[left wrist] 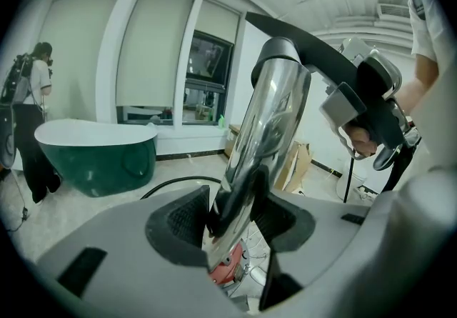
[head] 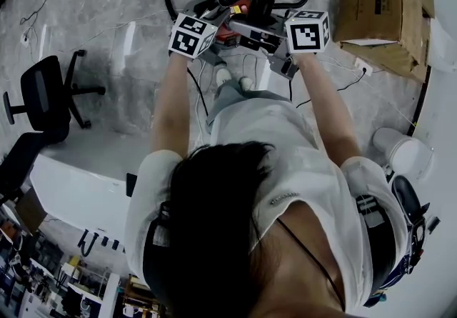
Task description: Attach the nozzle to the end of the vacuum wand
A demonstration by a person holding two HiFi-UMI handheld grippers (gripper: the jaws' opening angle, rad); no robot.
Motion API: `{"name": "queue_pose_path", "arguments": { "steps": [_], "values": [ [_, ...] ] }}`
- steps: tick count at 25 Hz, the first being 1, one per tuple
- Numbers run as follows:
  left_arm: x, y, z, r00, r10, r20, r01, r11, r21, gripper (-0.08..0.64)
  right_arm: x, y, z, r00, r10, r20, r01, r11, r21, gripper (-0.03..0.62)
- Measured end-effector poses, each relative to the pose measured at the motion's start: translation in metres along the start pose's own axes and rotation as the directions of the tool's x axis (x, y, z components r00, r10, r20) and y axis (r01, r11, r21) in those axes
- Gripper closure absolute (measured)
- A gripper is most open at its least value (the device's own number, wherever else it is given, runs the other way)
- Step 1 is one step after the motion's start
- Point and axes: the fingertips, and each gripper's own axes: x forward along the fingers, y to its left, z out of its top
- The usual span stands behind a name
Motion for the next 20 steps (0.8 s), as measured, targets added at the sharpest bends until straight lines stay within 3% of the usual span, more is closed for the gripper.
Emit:
{"name": "queue_pose_path", "arguments": {
  "steps": [5, 12, 20],
  "values": [
    [0.001, -0.002, -0.001, 1.0, -0.012, -0.014, 0.012, 1.0, 0.013, 0.38, 0.004, 0.0, -0.01, 0.987, -0.078, -0.143, 0.063, 0.993, -0.104, 0.509],
    [0.001, -0.002, -0.002, 1.0, -0.015, -0.015, 0.016, 1.0, 0.014, 0.38, 0.006, 0.0, -0.012, 0.975, -0.129, -0.181, 0.101, 0.983, -0.154, 0.509],
    [0.001, -0.003, -0.002, 1.0, -0.021, -0.012, 0.022, 1.0, 0.014, 0.38, 0.006, 0.0, -0.016, 0.939, -0.224, -0.259, 0.151, 0.95, -0.273, 0.509]
  ]
}}
